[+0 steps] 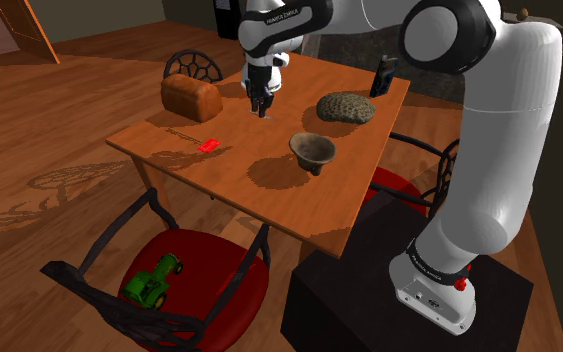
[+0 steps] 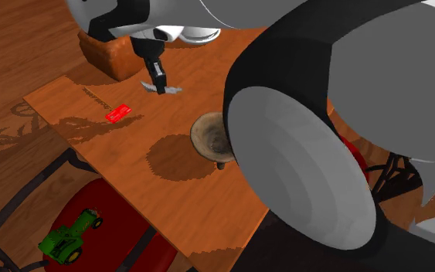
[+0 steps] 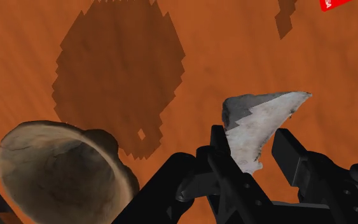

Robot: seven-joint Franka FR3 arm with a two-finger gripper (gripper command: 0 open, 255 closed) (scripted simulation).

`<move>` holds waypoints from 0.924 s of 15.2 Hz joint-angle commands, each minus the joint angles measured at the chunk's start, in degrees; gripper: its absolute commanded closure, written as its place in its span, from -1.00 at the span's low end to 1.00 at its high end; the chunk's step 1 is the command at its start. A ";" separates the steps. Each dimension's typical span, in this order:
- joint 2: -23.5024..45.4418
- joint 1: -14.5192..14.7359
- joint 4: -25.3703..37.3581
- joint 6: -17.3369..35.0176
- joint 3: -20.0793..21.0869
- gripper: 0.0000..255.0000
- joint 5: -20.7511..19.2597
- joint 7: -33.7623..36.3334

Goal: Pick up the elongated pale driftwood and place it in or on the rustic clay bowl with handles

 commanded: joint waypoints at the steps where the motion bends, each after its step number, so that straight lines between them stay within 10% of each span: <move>1: -0.28 0.00 1.17 -1.48 0.00 1.00 -0.02 0.06; 14: -26.72 -2.79 -33.31 6.38 -1.95 1.00 0.27 -5.05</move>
